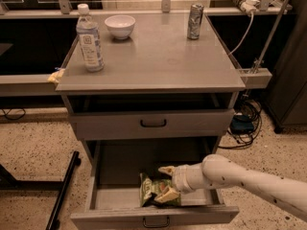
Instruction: Pick green jalapeno chip bag from middle drawer and place on counter
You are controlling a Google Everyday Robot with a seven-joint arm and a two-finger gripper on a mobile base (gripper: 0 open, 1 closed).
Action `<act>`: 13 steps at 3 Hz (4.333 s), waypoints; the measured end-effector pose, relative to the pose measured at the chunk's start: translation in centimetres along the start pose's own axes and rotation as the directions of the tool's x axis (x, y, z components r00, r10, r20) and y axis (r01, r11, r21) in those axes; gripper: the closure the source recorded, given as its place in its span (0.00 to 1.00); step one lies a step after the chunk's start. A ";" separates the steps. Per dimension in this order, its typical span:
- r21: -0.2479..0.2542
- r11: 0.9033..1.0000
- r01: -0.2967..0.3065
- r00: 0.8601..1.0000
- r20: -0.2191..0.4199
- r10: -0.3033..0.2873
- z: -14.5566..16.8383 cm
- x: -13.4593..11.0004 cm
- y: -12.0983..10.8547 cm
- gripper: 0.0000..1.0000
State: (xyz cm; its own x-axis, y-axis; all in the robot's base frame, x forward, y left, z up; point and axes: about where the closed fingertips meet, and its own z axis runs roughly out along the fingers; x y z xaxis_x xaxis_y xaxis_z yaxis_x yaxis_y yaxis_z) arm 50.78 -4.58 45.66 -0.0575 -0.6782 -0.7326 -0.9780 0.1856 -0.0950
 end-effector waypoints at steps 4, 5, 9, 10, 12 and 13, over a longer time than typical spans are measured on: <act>-0.042 0.997 0.061 0.997 -0.045 -0.063 5.5 2.9 -0.1 0.54; -0.044 0.997 0.062 0.997 -0.046 -0.064 5.6 2.9 0.0 0.79; -0.071 0.997 0.039 0.969 -0.242 -0.055 -4.8 -5.7 4.3 1.00; -0.063 0.996 0.060 0.930 -0.360 -0.078 -9.5 -9.9 4.0 1.00; -0.030 0.998 0.055 0.912 -0.404 -0.062 -12.3 -11.8 4.1 1.00; -0.029 0.997 0.070 0.930 -0.359 -0.075 -13.3 -13.4 3.7 1.00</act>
Offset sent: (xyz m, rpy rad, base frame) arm 0.0204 0.0118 -0.0440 0.0106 -0.0210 0.0333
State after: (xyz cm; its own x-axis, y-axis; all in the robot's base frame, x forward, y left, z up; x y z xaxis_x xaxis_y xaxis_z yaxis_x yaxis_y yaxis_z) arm 45.23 -4.25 64.10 -0.0518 -0.9003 -0.4322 -0.9850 0.1173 -0.1263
